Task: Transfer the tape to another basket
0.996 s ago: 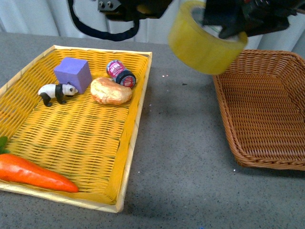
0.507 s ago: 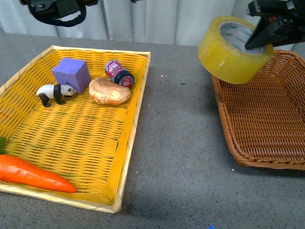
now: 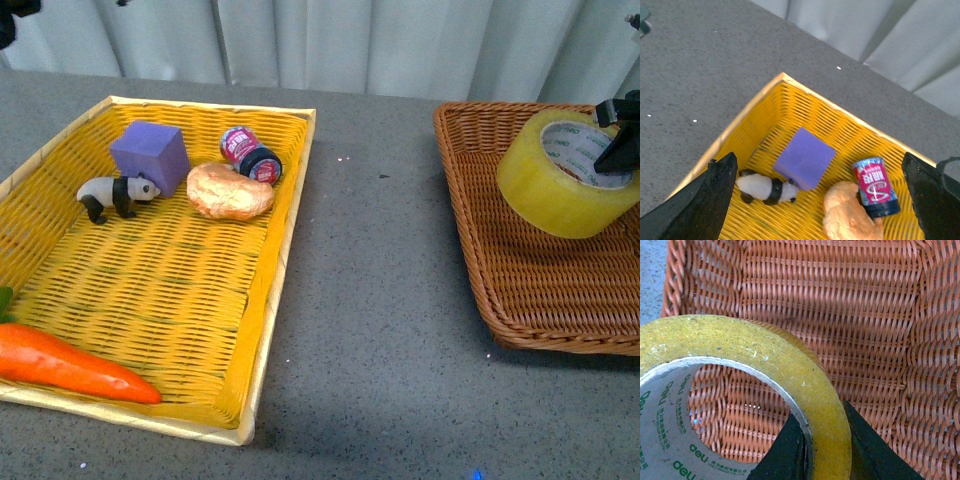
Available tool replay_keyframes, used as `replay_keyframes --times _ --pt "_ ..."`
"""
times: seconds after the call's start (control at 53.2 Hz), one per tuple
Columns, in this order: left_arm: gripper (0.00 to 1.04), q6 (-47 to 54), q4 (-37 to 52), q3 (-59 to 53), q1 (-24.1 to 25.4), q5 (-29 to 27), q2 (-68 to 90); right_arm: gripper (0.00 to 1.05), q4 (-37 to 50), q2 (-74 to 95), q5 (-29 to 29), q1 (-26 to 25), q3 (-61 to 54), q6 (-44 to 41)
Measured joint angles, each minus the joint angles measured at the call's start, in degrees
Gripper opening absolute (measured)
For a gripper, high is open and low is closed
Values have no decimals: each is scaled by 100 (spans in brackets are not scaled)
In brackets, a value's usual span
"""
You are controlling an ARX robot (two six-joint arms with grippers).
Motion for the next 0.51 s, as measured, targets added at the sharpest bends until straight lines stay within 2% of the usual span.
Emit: replay_keyframes --times 0.188,0.413,0.507 --pt "98 22 -52 -50 111 -90 -87 15 -33 391 219 -68 44 -70" --pt "98 -103 -122 -74 98 -111 -173 15 17 680 227 -55 63 -90" --pt "98 -177 -125 -74 98 -149 -275 31 120 682 264 -57 66 -109"
